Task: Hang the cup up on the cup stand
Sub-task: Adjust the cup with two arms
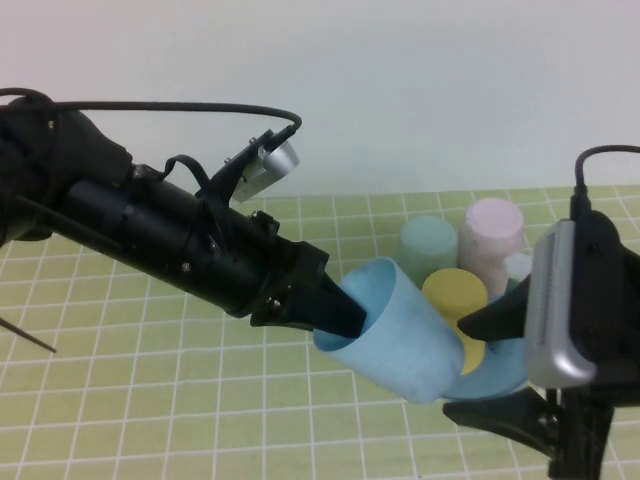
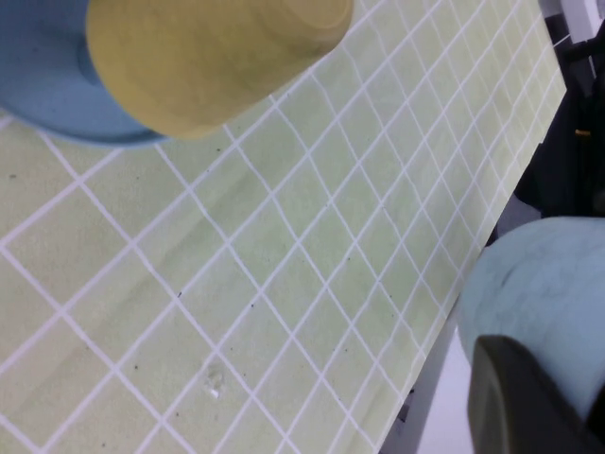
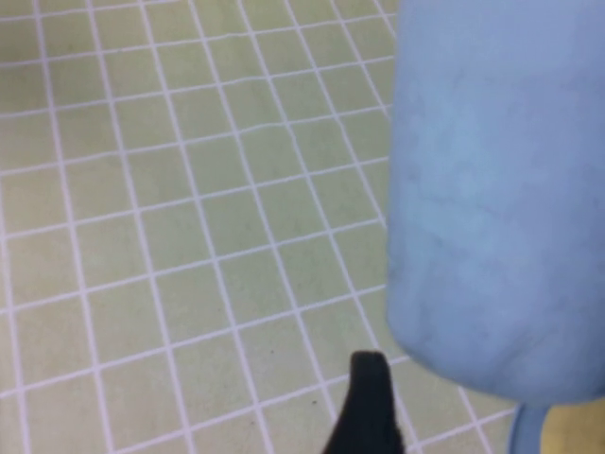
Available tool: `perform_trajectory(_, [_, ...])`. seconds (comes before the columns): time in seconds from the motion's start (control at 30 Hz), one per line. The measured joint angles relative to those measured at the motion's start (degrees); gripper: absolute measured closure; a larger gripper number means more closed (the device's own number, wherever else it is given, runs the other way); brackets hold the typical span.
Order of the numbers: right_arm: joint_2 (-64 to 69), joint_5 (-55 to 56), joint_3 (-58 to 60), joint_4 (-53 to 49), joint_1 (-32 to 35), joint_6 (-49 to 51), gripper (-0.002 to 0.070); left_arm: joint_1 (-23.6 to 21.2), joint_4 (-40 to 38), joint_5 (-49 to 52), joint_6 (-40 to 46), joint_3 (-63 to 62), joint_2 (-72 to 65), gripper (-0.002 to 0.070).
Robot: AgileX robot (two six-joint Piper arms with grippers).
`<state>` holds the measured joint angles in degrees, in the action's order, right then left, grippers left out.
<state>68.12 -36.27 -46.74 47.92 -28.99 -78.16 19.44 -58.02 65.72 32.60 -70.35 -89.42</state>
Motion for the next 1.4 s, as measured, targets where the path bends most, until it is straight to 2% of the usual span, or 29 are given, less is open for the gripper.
perform_trajectory(0.43, [6.5, 2.1, -1.6, 6.3, -0.3, -3.4, 0.0136, 0.0, -0.6, -0.2, 2.1, 0.0, 0.0, 0.0659])
perform_trajectory(0.63, [7.2, 2.1, -1.9, 9.6, -0.3, -7.1, 0.0182, -0.1, -0.6, -0.2, 3.2, 0.0, 0.0, 0.0659])
perform_trajectory(0.77, [7.2, 2.1, -1.9, 10.4, -0.3, -8.1, 0.0202, -0.1, -0.6, -0.4, 8.0, 0.0, 0.0, 0.0652])
perform_trajectory(0.9, [7.2, 2.1, -1.9, 10.5, -0.3, -8.2, 0.0205, -0.1, -1.3, -1.1, 11.1, 0.0, 0.0, 0.0596])
perform_trajectory(1.1, [7.4, 2.0, -1.9, 10.4, -0.3, -7.8, 0.0207, -2.2, -1.7, -2.0, 11.2, -0.3, 0.3, 0.0433])
perform_trajectory(1.27, [7.5, 2.0, -1.9, 8.9, -0.3, -5.3, 0.0208, -7.5, -1.6, 3.2, 11.2, -4.5, 1.6, 0.0402])
perform_trajectory(1.4, [7.6, 2.0, -1.9, 8.3, -0.3, -3.7, 0.0208, -10.6, -0.7, 3.3, 13.3, -7.4, 4.3, 0.0400])
